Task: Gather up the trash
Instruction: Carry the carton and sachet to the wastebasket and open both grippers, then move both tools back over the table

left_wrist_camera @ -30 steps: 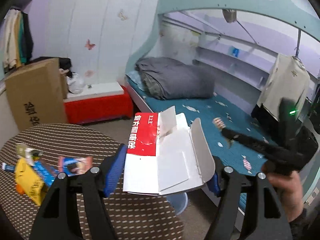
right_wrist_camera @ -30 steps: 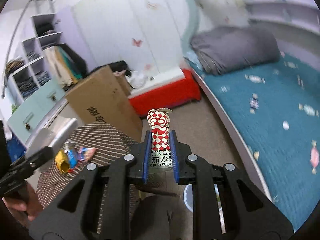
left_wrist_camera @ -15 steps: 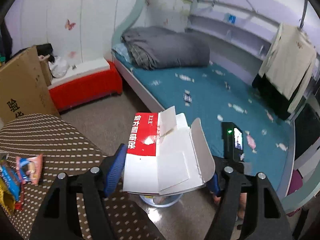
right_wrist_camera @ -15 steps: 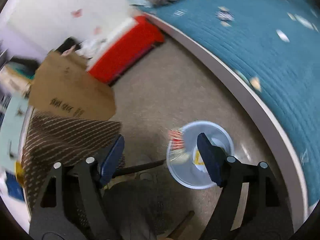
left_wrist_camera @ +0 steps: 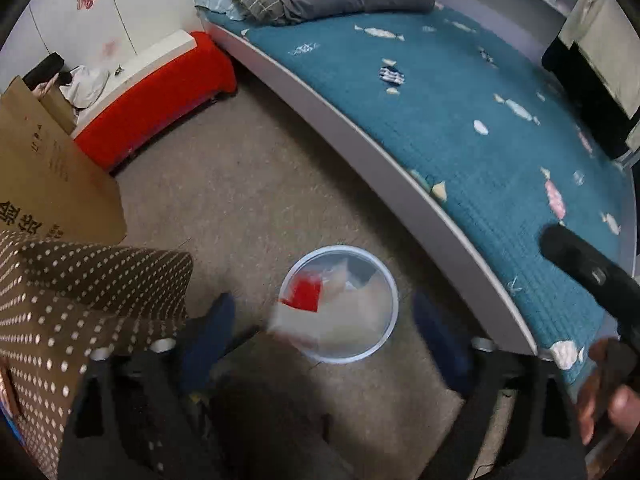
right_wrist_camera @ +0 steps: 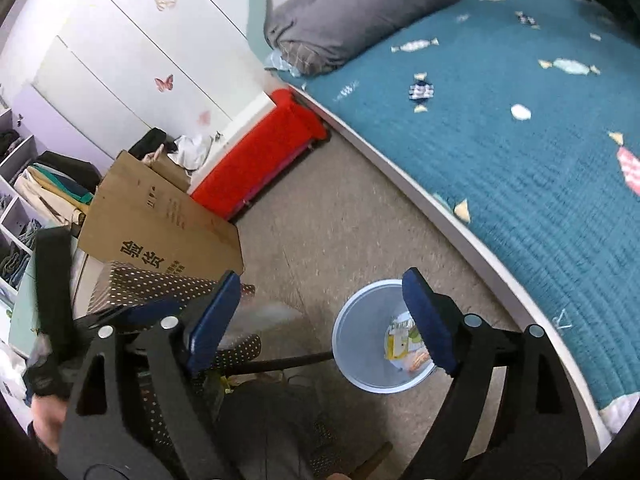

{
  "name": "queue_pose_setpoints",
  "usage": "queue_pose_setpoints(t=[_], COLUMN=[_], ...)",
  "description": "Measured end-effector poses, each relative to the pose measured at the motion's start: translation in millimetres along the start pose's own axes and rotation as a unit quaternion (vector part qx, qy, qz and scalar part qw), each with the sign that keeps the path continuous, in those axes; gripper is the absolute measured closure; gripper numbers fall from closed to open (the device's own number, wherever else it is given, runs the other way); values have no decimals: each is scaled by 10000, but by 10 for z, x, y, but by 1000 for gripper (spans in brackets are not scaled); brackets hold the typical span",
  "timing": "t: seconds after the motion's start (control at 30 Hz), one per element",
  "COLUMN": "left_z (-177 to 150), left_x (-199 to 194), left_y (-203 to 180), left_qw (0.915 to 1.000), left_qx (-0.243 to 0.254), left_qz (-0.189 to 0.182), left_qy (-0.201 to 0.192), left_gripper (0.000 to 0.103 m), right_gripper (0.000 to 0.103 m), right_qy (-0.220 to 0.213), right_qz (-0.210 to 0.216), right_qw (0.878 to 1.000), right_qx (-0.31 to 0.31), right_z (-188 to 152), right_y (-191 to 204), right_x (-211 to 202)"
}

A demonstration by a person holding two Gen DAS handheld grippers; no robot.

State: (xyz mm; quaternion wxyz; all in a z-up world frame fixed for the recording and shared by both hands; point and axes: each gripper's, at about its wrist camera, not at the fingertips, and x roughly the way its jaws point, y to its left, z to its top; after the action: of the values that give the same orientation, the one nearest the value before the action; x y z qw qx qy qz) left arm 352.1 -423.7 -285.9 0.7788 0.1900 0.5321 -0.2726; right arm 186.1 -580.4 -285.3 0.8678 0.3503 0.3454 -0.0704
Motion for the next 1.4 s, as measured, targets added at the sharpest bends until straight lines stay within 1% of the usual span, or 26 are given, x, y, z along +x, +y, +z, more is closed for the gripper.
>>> queue_pose_setpoints(t=[0.03,0.07,0.13,0.17,0.23,0.4,0.47,0.53,0.63,0.83,1.1,1.2,1.3,1.4], left_z=[9,12,-11,-15,-46,-189,-238,-325,-440,-688,-1078,-1267,-1428,-1646], left_x=[-14,-33,-96,-146,-281,-749,-919,-1141,-1407,-1891,-2341,-2505,-2616,-2733], left_y=[19,41,96,123,141,134,150,188,239,505,913,1106,1276,1483], left_qw=[9999,9999,9996,9994,9988,9950,9926,9889,9836,9721,9582,9510,9465,9395], left_qx=[-35,-90,-241,-291,-307,-368,-400,-413,-445,-681,-936,-1083,-1212,-1420], left_qz=[108,124,17,16,10,-6,-17,7,88,298,655,801,879,958], left_qy=[-52,-72,-131,-183,-373,-930,-1146,-1429,-1745,-2223,-2622,-2783,-2859,-2966], left_gripper=[8,8,8,8,8,8,8,7,7,7,6,6,6,6], right_gripper=[19,17,14,11,6,6,6,6,6,6,6,6,6,6], right_qy=[-21,-38,-95,-128,-173,-260,-309,-380,-433,-507,-494,-478,-475,-410], right_qz=[29,37,44,39,-7,-144,-104,-55,5,200,498,626,724,826], right_qw=[10000,10000,9999,9999,9998,9994,9992,9987,9979,9946,9877,9840,9806,9763], right_qx=[-43,-68,-86,-84,-88,-167,-212,-327,-484,-881,-1398,-1598,-1759,-1958], right_z=[1,8,-5,-1,-11,-17,-23,-28,-45,-99,-237,-309,-386,-476], right_y=[31,46,86,103,148,329,423,569,776,1304,1969,2209,2430,2650], right_x=[-34,-45,-92,-118,-140,-255,-304,-373,-445,-542,-589,-609,-638,-617])
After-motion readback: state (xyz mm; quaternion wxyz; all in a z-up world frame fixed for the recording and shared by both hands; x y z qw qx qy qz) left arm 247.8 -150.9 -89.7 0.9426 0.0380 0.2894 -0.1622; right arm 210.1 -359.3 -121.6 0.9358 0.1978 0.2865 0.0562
